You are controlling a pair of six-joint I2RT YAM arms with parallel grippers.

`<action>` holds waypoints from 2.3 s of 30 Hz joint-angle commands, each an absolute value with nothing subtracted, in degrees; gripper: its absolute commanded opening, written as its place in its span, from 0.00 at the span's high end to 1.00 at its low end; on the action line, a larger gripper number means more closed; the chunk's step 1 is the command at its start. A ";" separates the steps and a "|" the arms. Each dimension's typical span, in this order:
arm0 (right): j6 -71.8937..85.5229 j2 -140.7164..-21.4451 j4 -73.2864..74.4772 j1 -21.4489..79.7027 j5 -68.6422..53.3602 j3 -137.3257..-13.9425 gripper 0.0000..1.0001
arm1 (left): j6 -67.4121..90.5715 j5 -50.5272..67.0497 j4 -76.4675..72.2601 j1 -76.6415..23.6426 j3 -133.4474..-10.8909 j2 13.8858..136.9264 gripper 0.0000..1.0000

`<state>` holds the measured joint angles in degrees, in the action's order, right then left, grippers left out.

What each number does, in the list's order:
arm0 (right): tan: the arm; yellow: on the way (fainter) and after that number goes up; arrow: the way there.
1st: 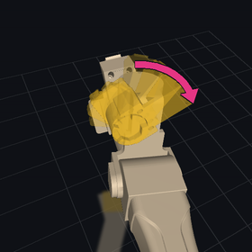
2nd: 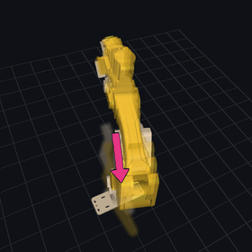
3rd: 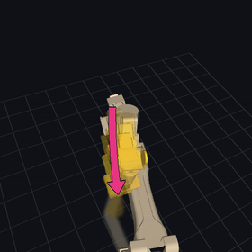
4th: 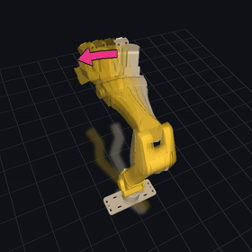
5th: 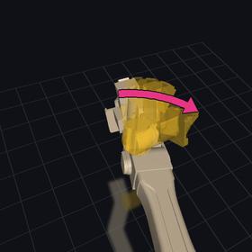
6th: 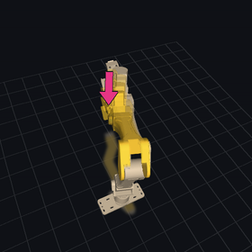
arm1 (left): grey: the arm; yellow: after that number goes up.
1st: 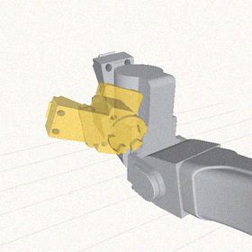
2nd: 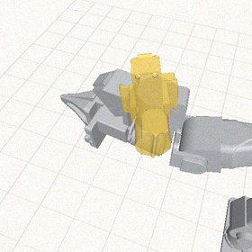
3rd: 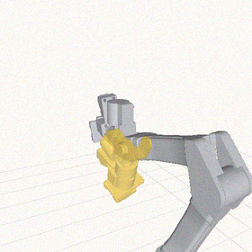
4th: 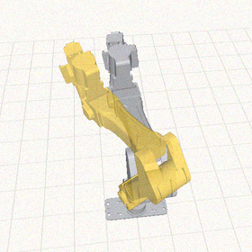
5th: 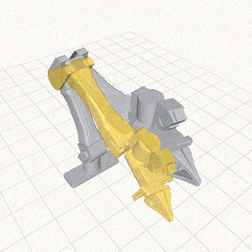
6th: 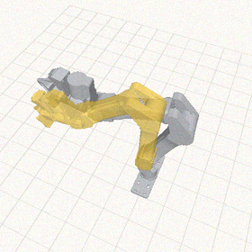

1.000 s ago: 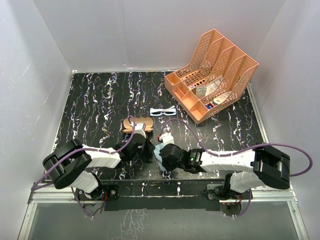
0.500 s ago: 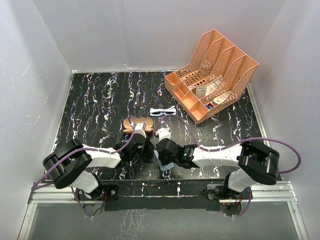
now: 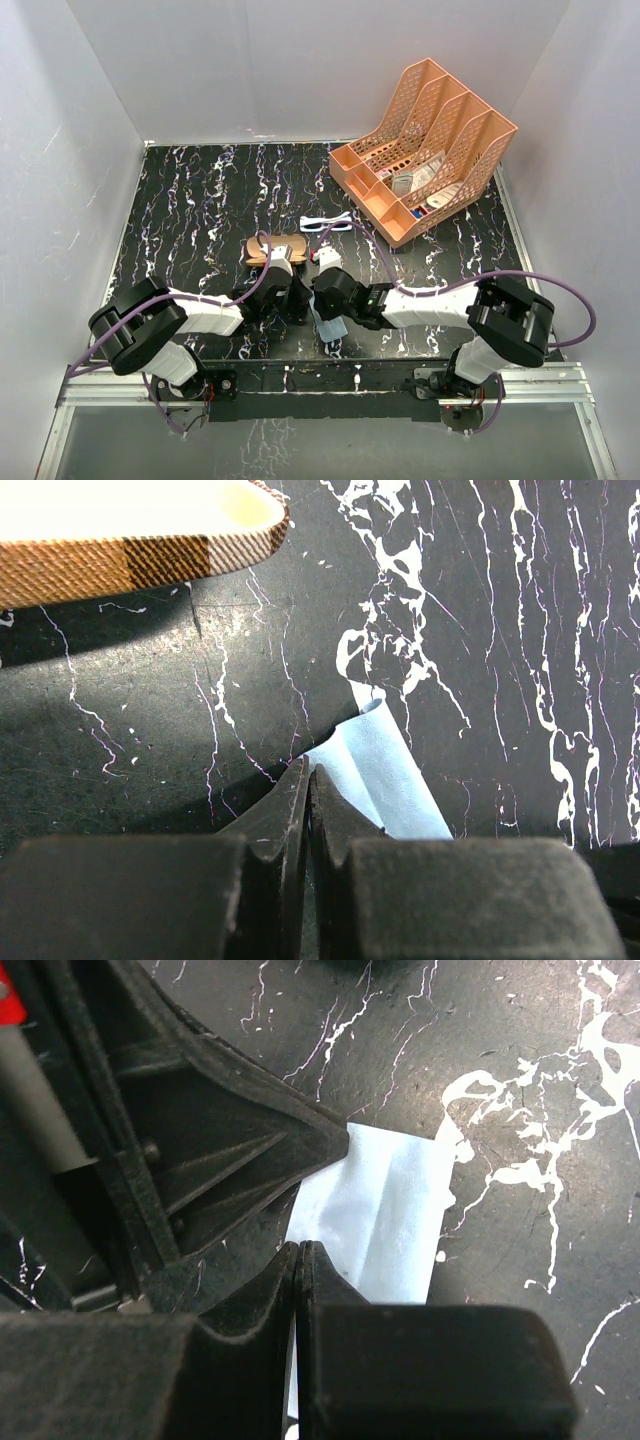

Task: Organize the sunglasses
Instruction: Adjust the glasses cleaning cloth at the center of the board.

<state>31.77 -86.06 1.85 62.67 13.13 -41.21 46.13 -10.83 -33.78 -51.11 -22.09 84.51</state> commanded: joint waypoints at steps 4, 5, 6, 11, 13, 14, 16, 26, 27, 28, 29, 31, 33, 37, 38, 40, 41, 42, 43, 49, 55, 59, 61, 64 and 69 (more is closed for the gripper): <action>31.43 -89.76 -4.08 61.79 11.28 -41.99 1.00 | 45.70 -10.17 -28.26 -50.95 -20.83 85.15 1.00; 31.52 -90.02 -4.39 61.79 11.05 -41.74 1.00 | 45.70 -10.16 -28.17 -50.97 -20.79 85.12 1.00; 31.67 -90.28 -4.66 61.79 10.76 -41.53 1.00 | 45.66 -10.16 -28.07 -50.94 -20.78 85.05 1.00; 32.32 -90.07 -4.56 61.78 9.72 -40.41 1.00 | 45.55 -10.26 -28.02 -50.95 -20.83 84.88 1.00; 32.42 -89.33 -3.97 61.77 9.48 -39.77 1.00 | 45.53 -10.28 -28.02 -50.90 -20.82 84.88 1.00; 32.51 -89.00 -3.85 61.77 9.40 -39.47 1.00 | 45.53 -10.35 -28.01 -50.92 -20.83 84.98 1.00; 32.73 -88.50 -3.33 61.74 9.18 -38.48 1.00 | 45.53 -10.52 -27.69 -50.96 -20.92 84.93 1.00; 34.06 -84.77 -1.35 61.87 7.73 -34.46 1.00 | 45.45 -10.70 -27.28 -50.93 -21.16 84.98 1.00; 34.25 -84.46 -1.25 61.87 7.35 -34.09 1.00 | 45.44 -10.72 -27.25 -50.95 -21.24 85.08 1.00; 34.35 -84.18 -1.17 61.92 7.03 -33.78 1.00 | 45.44 -10.70 -27.28 -50.92 -21.27 85.14 1.00; 34.44 -83.89 -1.00 62.01 6.84 -33.51 1.00 | 45.44 -10.64 -27.33 -50.94 -21.31 85.19 1.00; 34.62 -83.33 -0.70 62.29 6.87 -32.83 1.00 | 45.44 -10.63 -27.36 -50.89 -21.36 85.29 1.00; 34.78 -82.72 -0.30 62.31 6.75 -32.17 1.00 | 45.36 -10.65 -27.37 -50.94 -21.36 85.33 1.00; 35.06 -81.57 0.46 62.57 6.08 -30.70 1.00 | 45.37 -10.72 -27.19 -50.95 -21.45 85.27 1.00; 35.13 -81.30 0.86 62.70 6.24 -30.34 1.00 | 45.40 -10.69 -27.16 -50.91 -21.45 85.30 1.00; 35.36 -80.41 1.37 62.82 6.17 -29.41 1.00 | 45.35 -10.74 -27.16 -50.97 -21.45 85.28 1.00; 35.48 -79.92 1.56 62.84 6.20 -28.99 1.00 | 45.35 -10.76 -27.28 -50.93 -21.37 85.36 1.00; 35.61 -79.57 1.75 62.91 6.17 -28.56 1.00 | 45.35 -10.73 -27.33 -50.97 -21.36 85.46 1.00; 35.82 -79.20 1.94 62.93 6.23 -28.26 1.00 | 45.35 -10.72 -27.44 -50.92 -21.40 85.68 1.00; 36.35 -77.62 2.71 63.19 6.39 -27.25 1.00 | 45.28 -10.41 -27.79 -50.97 -21.53 86.41 1.00; 36.18 -78.00 2.92 63.46 7.09 -27.83 1.00 | 45.27 -10.21 -27.73 -50.98 -21.62 86.50 1.00; 35.77 -76.49 4.22 63.46 7.87 -29.12 1.00 | 45.17 -10.23 -27.65 -50.92 -21.53 86.24 1.00; 35.84 -74.88 5.21 63.46 8.12 -29.58 1.00 | 45.18 -10.20 -27.56 -50.92 -21.53 86.18 1.00; 36.32 -72.56 6.79 63.72 7.98 -29.92 1.00 | 45.09 -10.36 -27.44 -50.90 -21.53 86.05 1.00; 38.10 -70.13 8.03 63.76 8.30 -27.95 1.00 | 45.20 -10.26 -27.78 -50.92 -21.49 86.31 1.00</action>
<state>36.53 -72.62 6.68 63.42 7.16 -28.58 46.09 -10.72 -34.26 -51.11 -22.11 84.88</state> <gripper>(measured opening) 0.005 0.007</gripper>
